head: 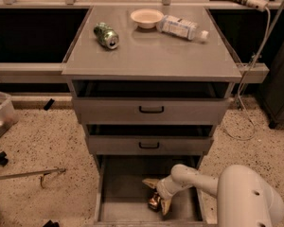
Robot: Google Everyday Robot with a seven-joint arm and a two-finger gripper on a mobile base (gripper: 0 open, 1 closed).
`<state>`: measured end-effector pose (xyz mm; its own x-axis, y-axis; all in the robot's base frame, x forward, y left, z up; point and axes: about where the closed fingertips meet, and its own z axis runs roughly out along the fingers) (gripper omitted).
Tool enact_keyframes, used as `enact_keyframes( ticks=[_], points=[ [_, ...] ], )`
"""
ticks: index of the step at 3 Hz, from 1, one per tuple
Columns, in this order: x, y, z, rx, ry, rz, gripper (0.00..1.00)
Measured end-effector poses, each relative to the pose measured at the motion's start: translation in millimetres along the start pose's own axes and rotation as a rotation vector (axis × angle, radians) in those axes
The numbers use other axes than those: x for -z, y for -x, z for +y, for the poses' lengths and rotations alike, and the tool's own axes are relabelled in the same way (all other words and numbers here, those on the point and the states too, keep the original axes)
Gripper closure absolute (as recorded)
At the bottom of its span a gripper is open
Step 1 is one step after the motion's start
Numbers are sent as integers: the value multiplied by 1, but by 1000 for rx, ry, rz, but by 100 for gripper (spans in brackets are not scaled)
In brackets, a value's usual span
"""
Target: Pick orange can from bottom drawer and place on counter
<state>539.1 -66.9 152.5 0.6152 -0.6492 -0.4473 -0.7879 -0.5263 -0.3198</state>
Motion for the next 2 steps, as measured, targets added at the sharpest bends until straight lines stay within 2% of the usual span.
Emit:
enact_keyframes(
  ticks=[2],
  points=[
    [-10, -14, -11, 18, -1, 77, 0]
  ],
)
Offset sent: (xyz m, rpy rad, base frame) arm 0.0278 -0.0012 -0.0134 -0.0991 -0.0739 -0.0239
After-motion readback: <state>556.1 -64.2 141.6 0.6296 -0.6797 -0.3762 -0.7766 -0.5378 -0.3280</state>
